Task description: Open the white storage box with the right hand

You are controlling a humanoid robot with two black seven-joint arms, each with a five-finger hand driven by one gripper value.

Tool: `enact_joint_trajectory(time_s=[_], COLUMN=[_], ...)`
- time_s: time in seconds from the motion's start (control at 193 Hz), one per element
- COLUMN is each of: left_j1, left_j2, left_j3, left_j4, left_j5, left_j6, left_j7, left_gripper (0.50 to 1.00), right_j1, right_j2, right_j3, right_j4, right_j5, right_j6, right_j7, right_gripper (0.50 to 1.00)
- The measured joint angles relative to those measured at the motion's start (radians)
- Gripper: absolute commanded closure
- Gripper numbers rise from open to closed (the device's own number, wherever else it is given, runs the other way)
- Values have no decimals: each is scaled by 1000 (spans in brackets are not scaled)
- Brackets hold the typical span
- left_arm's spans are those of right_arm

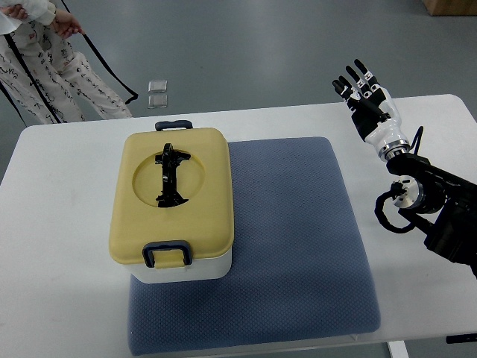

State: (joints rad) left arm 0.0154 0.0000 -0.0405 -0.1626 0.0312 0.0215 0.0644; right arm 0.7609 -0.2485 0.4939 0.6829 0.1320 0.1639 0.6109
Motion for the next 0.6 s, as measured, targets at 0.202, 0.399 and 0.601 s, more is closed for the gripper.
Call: enact_joint_trajectory(time_s=[0.202, 0.399, 0.601], left_j1=[1, 1, -5], left_j2=[0, 0, 0], left_j3=[1, 1, -2], left_j4=[-3, 2, 4], left_j5=[1, 1, -1], left_j6=[-1, -1, 2], left_j7=[0, 0, 0], left_gripper=[500, 500, 500], right_j1=[0, 0, 0], right_j2=[0, 0, 0], right_j3=[0, 0, 0], right_j4=[0, 0, 0], right_j5=[0, 0, 0], right_j6=[0, 0, 0], right_j7=[0, 0, 0], right_gripper=[570, 570, 570])
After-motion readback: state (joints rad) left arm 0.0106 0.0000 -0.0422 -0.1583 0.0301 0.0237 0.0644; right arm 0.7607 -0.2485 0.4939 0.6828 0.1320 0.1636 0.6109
